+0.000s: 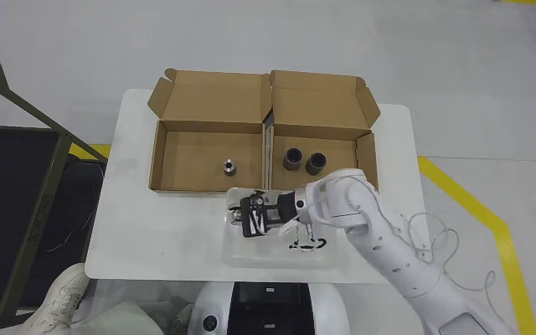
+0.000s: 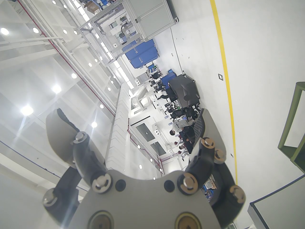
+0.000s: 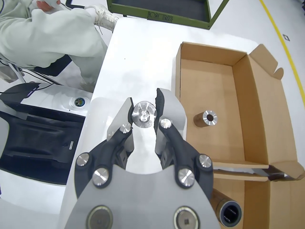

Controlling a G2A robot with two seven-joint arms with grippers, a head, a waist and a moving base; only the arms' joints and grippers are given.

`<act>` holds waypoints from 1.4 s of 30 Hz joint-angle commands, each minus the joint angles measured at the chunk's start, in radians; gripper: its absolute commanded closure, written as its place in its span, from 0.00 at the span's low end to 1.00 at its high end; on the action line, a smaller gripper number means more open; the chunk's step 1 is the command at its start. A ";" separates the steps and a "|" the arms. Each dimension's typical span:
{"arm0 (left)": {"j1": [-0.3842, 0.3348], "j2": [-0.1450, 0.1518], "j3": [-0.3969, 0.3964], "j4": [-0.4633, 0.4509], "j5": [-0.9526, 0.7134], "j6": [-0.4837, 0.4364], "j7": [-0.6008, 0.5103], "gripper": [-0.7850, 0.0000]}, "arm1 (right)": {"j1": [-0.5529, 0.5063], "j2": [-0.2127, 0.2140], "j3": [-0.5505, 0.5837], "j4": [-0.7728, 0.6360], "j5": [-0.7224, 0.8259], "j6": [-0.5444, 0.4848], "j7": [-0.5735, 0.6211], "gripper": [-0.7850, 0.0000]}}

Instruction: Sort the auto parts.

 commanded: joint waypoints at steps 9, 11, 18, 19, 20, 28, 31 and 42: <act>0.000 0.000 0.000 0.000 0.000 0.000 0.000 0.00 | 0.087 -0.005 0.024 -0.013 -0.012 0.001 -0.123 1.00; 0.000 0.000 0.000 0.000 0.000 0.000 0.000 0.00 | 0.105 -0.006 0.033 -0.005 -0.022 0.008 -0.152 1.00; 0.000 0.000 0.000 0.000 0.000 0.000 0.000 0.00 | 0.157 -0.006 0.085 0.031 -0.012 0.013 -0.271 1.00; 0.000 0.000 0.000 0.000 0.000 0.000 0.000 0.00 | 0.161 -0.005 0.097 0.034 -0.011 0.012 -0.287 1.00; 0.000 0.000 0.000 0.000 0.000 0.000 0.000 0.00 | 0.164 -0.003 0.111 0.035 -0.009 0.012 -0.305 1.00; 0.000 0.000 0.000 0.000 0.000 0.000 0.000 0.00 | 0.130 0.018 0.244 0.048 0.000 -0.025 -0.471 1.00; 0.000 0.000 0.000 0.000 0.000 0.000 0.000 0.00 | 0.105 0.026 0.283 0.045 -0.014 -0.030 -0.519 1.00; 0.000 0.000 0.000 0.000 0.000 0.000 0.000 0.00 | 0.080 0.035 0.317 0.038 -0.048 -0.013 -0.569 1.00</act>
